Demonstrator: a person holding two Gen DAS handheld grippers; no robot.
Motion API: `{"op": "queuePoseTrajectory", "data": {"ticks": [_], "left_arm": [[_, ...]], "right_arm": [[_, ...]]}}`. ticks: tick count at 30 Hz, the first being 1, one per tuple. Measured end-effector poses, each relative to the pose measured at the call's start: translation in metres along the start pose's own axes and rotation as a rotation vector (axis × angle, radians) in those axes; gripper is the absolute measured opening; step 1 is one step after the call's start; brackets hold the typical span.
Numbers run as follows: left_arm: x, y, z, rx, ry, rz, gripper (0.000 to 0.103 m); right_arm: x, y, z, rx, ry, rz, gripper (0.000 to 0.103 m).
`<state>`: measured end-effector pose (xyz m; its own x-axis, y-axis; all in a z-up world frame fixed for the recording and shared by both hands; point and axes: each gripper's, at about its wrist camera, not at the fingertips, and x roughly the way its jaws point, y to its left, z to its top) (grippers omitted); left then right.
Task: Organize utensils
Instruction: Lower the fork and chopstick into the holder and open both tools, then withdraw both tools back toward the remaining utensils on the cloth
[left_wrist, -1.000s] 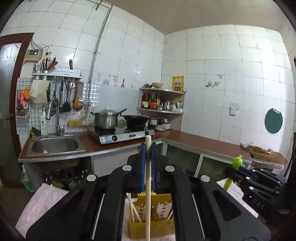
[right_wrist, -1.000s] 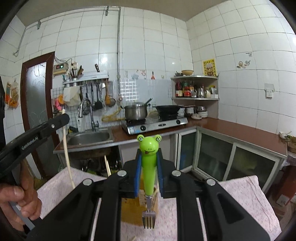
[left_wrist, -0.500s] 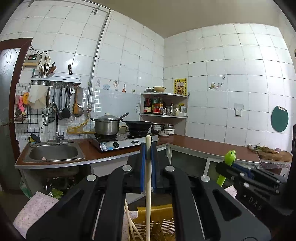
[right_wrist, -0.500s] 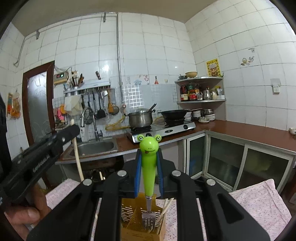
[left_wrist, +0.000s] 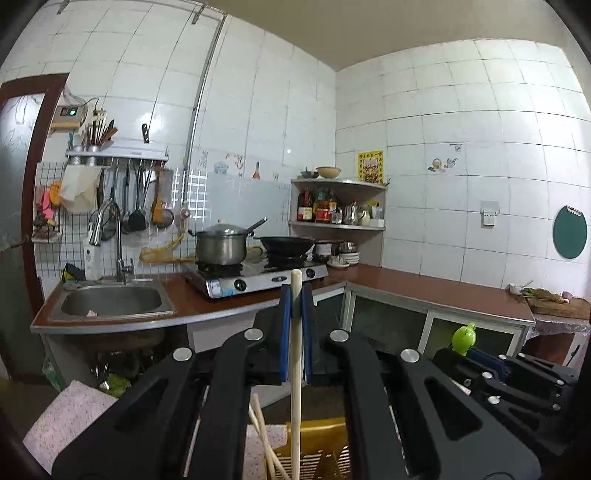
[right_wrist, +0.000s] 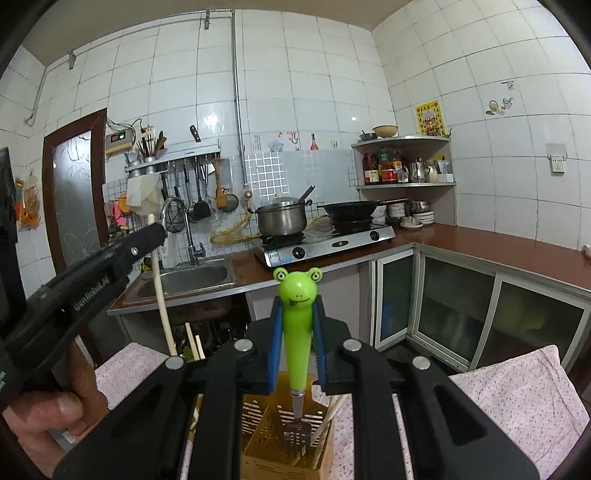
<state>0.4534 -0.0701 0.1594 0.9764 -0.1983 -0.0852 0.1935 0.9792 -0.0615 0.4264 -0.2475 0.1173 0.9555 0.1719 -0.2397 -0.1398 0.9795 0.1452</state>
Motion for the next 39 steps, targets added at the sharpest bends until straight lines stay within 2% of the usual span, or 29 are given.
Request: {"op": "queuePoseTrajectory", "data": {"ticks": [5,12,14,15,16,23,28,35,39], "left_arm": [[0.008,0.011,-0.012,-0.011,0.043,0.006,0.004],[0.022,0.021,-0.035,-0.049,0.125,0.005,0.005],[0.028,0.022,-0.039,-0.040,0.154,0.006,0.023],[0.027,0.024,-0.040,-0.042,0.151,0.019,0.039],[0.027,0.026,-0.041,-0.047,0.150,0.030,0.050],[0.021,0.044,-0.037,-0.093,0.152,0.054,0.050],[0.008,0.045,-0.028,-0.081,0.138,0.086,0.051],[-0.021,0.054,-0.035,-0.042,0.187,0.131,0.051],[-0.043,0.068,-0.053,-0.052,0.257,0.157,0.051]], "right_arm": [[0.005,0.004,-0.004,-0.010,0.023,0.000,0.016],[0.022,0.004,-0.014,-0.018,0.116,-0.020,0.017],[0.022,0.002,-0.015,-0.009,0.115,-0.031,0.025],[0.021,-0.001,-0.014,0.000,0.108,-0.033,0.029],[0.018,-0.003,-0.013,0.009,0.091,-0.048,0.033],[0.006,-0.021,-0.005,0.049,0.047,-0.100,0.033],[0.001,-0.029,-0.001,0.062,0.043,-0.111,0.033],[-0.004,-0.040,0.003,0.079,0.054,-0.137,0.034],[-0.019,-0.046,0.011,0.084,0.034,-0.147,0.034]]}}
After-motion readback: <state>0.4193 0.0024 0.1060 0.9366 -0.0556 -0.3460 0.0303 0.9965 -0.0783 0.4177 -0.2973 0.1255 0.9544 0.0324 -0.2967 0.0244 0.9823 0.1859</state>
